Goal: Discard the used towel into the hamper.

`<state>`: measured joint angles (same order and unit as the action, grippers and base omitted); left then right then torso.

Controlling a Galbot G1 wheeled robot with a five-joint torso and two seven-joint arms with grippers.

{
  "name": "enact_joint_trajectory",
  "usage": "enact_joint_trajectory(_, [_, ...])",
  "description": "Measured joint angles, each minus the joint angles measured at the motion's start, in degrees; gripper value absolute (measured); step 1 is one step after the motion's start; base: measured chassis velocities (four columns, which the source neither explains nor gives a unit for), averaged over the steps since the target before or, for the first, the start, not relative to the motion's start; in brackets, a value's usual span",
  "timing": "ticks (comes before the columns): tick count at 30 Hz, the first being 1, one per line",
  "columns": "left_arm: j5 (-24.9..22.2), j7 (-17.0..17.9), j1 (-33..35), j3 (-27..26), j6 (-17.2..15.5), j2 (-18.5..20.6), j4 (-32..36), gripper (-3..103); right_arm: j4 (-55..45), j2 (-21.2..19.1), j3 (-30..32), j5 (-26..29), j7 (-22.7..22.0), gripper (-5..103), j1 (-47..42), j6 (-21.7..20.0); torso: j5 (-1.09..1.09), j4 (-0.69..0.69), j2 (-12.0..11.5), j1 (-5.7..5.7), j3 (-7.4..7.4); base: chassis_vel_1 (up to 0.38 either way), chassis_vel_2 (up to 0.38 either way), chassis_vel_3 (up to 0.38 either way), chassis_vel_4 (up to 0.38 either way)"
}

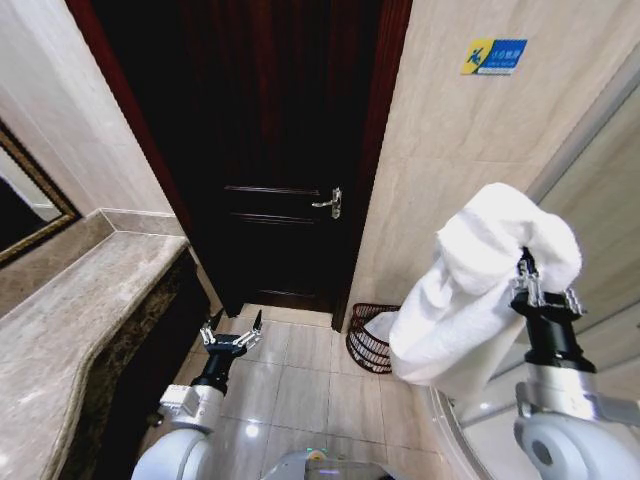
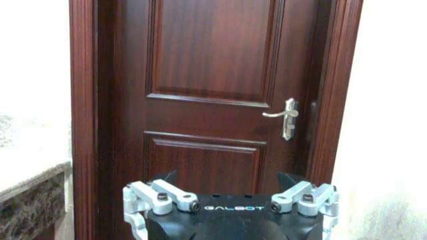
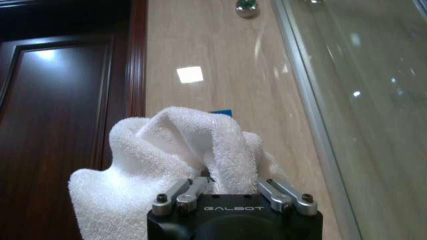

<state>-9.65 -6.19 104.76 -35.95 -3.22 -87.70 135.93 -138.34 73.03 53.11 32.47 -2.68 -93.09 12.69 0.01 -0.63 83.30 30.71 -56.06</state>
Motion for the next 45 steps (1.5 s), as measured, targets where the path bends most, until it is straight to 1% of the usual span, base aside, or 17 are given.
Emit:
enact_joint_trajectory(3, [0.00, 0.00, 0.00, 0.00, 0.00, 0.00, 0.00, 100, 0.32, -0.23, -0.05, -0.77, -0.03, 21, 0.40, 0.61, -0.01, 0.00, 0.00, 0.00, 0.00, 0.000, 0.000, 0.000, 0.000])
enact_joint_trajectory(6, [0.00, 0.00, 0.00, 0.00, 0.00, 0.00, 0.00, 100, 0.64, 0.61, 0.16, -3.03, 0.30, 21, -0.50, 2.39, -0.01, 0.00, 0.00, 0.00, 0.00, 0.000, 0.000, 0.000, 0.000])
enact_joint_trajectory(7, [0.00, 0.00, 0.00, 0.00, 0.00, 0.00, 0.00, 100, 0.64, 0.61, 0.16, -3.03, 0.30, 21, -0.50, 2.39, -0.01, 0.00, 0.00, 0.00, 0.00, 0.000, 0.000, 0.000, 0.000])
enact_joint_trajectory(10, [0.00, 0.00, 0.00, 0.00, 0.00, 0.00, 0.00, 100, 0.72, 2.23, 0.67, -3.87, 1.33, 21, -3.50, 4.36, -0.01, -0.02, 0.00, 0.00, 0.00, 0.000, 0.000, 0.000, 0.000])
enact_joint_trajectory(14, [0.00, 0.00, 0.00, 0.00, 0.00, 0.00, 0.00, 100, 0.84, 2.79, 0.92, -3.93, 1.81, 21, -4.46, 5.09, -0.01, -0.02, 0.00, -0.01, 0.00, 0.000, 0.000, 0.000, 0.000])
enact_joint_trajectory(27, [0.00, 0.00, 0.00, 0.00, 0.00, 0.00, 0.00, 100, -0.11, 3.69, 1.00, -5.37, 1.87, 21, -4.96, 5.88, -0.01, -0.01, 0.00, -0.01, 0.01, 0.000, 0.000, 0.000, 0.000])
enact_joint_trajectory(45, [0.00, 0.00, 0.00, 0.00, 0.00, 0.00, 0.00, 100, -0.32, 3.93, 0.82, -5.45, 1.44, 21, -5.25, 6.36, -0.01, -0.01, 0.00, -0.01, 0.00, 0.000, 0.000, 0.000, 0.000])
